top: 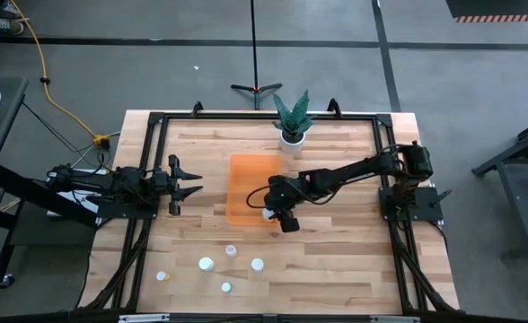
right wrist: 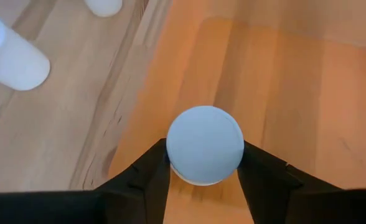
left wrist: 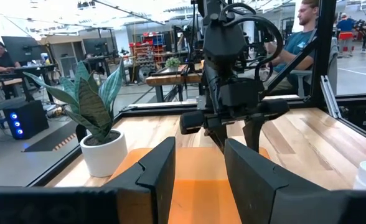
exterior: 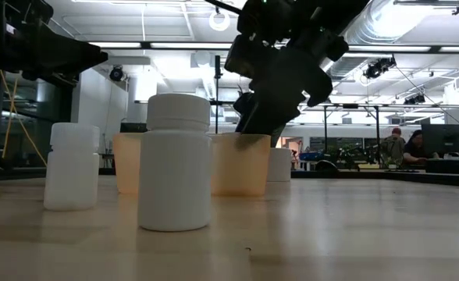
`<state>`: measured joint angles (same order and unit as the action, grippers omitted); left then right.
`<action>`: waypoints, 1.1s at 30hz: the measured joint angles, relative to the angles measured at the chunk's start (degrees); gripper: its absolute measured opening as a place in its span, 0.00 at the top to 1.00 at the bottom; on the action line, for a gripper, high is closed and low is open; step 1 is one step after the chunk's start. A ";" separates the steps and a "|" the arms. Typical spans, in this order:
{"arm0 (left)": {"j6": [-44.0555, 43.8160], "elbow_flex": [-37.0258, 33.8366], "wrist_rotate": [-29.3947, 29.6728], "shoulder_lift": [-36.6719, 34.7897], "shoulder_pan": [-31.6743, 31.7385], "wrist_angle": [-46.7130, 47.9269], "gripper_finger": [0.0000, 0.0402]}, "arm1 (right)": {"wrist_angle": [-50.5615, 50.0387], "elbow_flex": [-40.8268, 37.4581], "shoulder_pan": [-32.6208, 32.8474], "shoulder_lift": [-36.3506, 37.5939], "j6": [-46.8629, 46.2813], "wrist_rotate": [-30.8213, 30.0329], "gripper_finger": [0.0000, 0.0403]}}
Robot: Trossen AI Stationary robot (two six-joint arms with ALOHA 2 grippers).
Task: Pick and place pill bottles into a basket
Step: Put the top white pill bottle into the orange container, then put the right white pill bottle into the orange container
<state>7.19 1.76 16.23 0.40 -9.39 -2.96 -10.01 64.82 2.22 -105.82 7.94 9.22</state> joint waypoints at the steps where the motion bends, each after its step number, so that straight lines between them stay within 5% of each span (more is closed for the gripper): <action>1: 0.01 0.00 0.00 0.00 0.01 0.00 0.57 | 0.21 0.00 0.02 0.00 -0.22 -0.45 0.57; 11: 0.01 0.00 -0.02 0.00 0.01 0.02 0.57 | 0.81 -0.07 -0.26 1.85 -2.11 -3.90 0.40; 16: 0.01 0.00 -0.04 0.00 0.00 0.04 0.57 | 0.38 -0.07 -0.18 6.39 -2.12 0.13 0.40; 25: 0.01 0.00 -0.04 0.00 0.00 0.04 0.57 | 15.59 -0.02 6.03 6.30 5.07 21.84 0.40; 33: 0.00 0.00 -0.06 0.00 0.00 0.04 0.57 | 21.36 -0.09 10.65 -0.71 6.02 18.75 0.41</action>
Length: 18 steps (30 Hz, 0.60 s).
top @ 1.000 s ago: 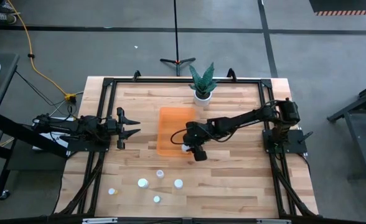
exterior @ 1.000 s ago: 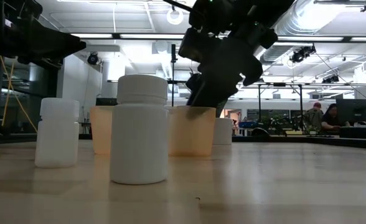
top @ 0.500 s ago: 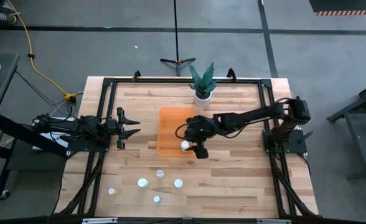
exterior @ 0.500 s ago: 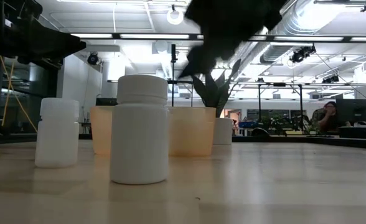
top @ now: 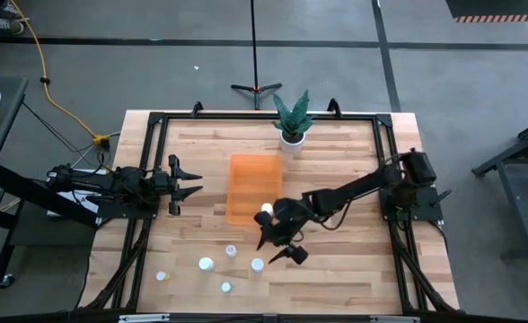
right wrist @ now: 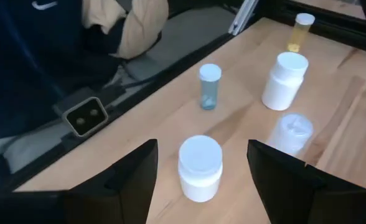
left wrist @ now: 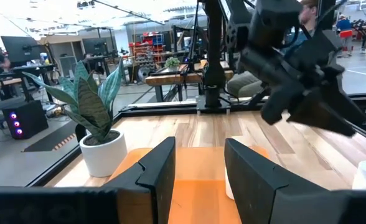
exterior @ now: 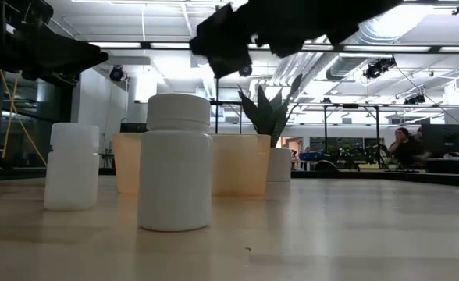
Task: Pick and place pill bottles into a basket
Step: Put the right white pill bottle into the orange container
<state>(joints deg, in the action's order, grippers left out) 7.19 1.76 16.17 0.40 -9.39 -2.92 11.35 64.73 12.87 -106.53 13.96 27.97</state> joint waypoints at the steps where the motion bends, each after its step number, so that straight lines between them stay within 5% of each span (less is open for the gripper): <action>1: 0.00 0.00 -0.01 0.00 0.00 0.00 0.57 | 1.06 0.00 0.19 -0.53 0.02 -1.10 0.41; 13: -0.01 0.00 -0.01 0.00 0.00 1.01 0.57 | 10.82 0.02 2.30 -6.71 -1.60 -1.18 0.40; 18: -0.03 0.00 -0.01 0.00 0.00 1.77 0.57 | 13.14 0.02 3.65 -8.30 -1.55 -9.27 0.40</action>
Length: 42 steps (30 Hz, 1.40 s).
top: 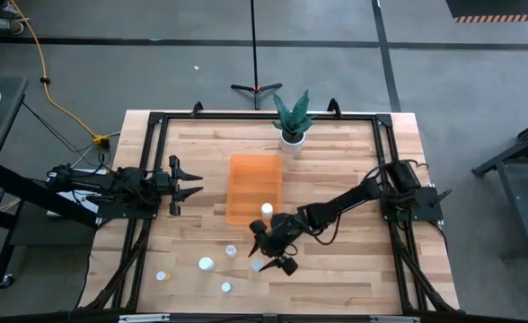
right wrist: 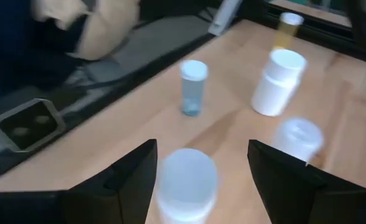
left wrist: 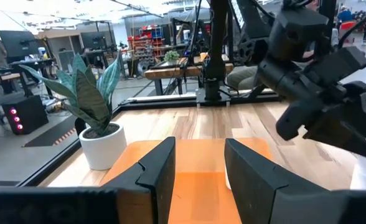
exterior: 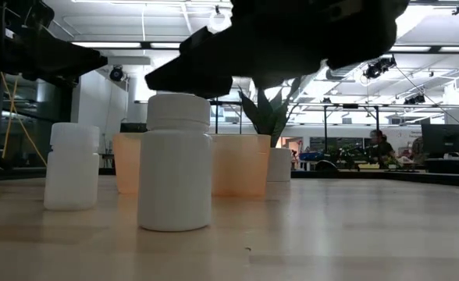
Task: Pick and place pill bottles into a basket
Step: Put the right white pill bottle into the orange container
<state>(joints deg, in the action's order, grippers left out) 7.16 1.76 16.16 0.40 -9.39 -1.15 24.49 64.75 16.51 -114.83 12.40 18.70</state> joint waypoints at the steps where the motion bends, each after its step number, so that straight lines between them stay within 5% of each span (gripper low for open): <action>1: 0.00 0.00 0.00 0.00 0.00 0.00 0.57 | -0.17 0.00 0.15 0.00 -0.04 -1.26 0.40; 28: 0.02 0.00 0.00 -0.02 0.00 0.02 0.57 | -0.46 0.02 1.49 -2.92 -0.43 -3.75 0.42; 42: 0.02 0.00 0.02 0.00 0.00 0.02 0.57 | -0.40 0.02 1.49 -3.02 -0.54 -3.54 0.56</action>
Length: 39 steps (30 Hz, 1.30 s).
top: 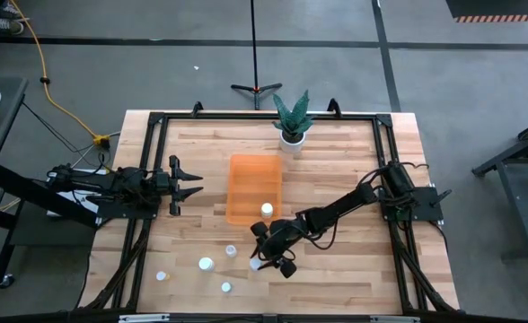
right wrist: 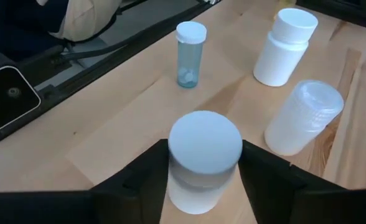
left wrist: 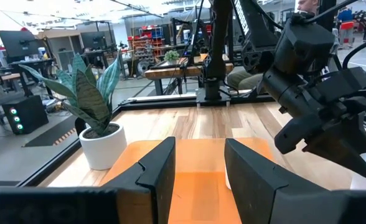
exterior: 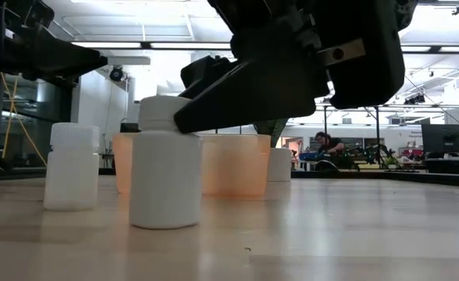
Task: Pick and place pill bottles into a basket
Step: Put the right white pill bottle into the orange container
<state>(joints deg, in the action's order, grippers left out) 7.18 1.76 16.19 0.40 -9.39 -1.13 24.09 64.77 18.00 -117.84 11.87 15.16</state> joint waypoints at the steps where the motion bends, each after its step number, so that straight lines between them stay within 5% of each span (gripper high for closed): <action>1: -0.01 0.00 -0.01 -0.01 0.00 0.00 0.57 | 0.25 0.00 -0.01 0.00 0.04 -0.01 0.58; 6: 0.00 0.00 -0.01 -0.01 0.00 0.00 0.57 | 1.98 0.00 -0.33 0.00 -0.77 -0.05 0.66; 20: -0.02 0.00 0.00 -0.02 0.00 0.09 0.57 | -2.17 0.00 -5.28 8.61 3.42 1.45 0.64; 39: -0.04 0.00 0.00 -0.01 0.00 1.10 0.57 | -18.59 0.00 -22.72 13.18 3.50 -0.96 0.64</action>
<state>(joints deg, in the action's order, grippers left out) 7.14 1.76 16.19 0.39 -9.39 -0.03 5.51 64.77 -4.72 -104.67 15.37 14.20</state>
